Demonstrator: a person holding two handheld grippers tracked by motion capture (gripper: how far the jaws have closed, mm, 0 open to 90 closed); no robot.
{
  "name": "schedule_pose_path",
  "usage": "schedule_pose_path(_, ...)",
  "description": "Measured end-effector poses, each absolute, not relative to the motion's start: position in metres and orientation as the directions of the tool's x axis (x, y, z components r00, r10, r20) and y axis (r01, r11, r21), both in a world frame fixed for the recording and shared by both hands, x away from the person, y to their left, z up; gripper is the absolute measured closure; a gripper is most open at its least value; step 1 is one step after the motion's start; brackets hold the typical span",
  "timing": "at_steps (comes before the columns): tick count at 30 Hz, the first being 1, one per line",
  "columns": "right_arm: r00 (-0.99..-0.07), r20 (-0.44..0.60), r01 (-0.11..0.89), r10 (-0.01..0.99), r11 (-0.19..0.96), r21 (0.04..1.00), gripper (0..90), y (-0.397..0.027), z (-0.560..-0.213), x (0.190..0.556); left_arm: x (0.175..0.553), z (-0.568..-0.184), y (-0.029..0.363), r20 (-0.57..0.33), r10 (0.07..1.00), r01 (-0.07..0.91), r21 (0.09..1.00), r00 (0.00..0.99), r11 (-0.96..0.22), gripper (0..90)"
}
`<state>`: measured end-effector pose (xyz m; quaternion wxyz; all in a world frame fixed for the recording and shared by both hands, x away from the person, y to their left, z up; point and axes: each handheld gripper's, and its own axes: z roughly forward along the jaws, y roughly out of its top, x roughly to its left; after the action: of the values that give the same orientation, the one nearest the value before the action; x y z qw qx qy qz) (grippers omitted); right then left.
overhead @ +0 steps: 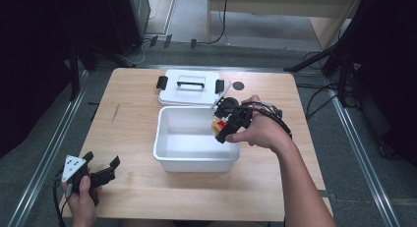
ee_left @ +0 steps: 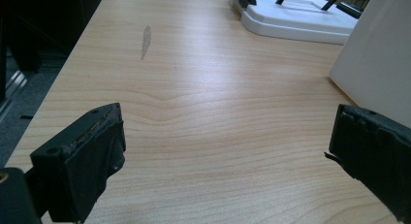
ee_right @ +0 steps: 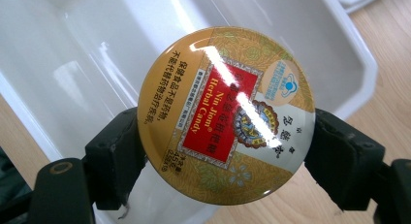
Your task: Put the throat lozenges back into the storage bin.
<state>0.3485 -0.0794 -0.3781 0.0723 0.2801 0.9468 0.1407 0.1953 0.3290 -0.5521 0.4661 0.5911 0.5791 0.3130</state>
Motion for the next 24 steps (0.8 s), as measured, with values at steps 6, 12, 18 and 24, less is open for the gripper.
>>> schedule_pose_path(6, -0.876, -0.056, 0.444, 0.479, 0.847, 0.293, 20.8, -0.073, -0.388, 0.349, 0.195, -0.552, 0.329, -0.169, 0.976, 0.395, 0.913, 0.134, 0.103, 0.0)
schedule_pose_path(12, -0.891, -0.089, 0.411, 0.446, 0.873, 0.264, 20.8, -0.072, -0.398, 0.35, 0.195, -0.552, 0.33, -0.17, 0.976, 0.395, 0.913, 0.135, 0.104, 0.0)
schedule_pose_path(18, -0.902, -0.099, 0.388, 0.421, 0.889, 0.244, 20.7, -0.073, -0.409, 0.349, 0.195, -0.552, 0.329, -0.17, 0.976, 0.395, 0.913, 0.135, 0.104, 0.0)
schedule_pose_path(24, -0.914, -0.124, 0.359, 0.385, 0.914, 0.191, 20.7, -0.067, -0.422, 0.347, 0.195, -0.552, 0.329, -0.168, 0.976, 0.395, 0.913, 0.135, 0.103, 0.0)
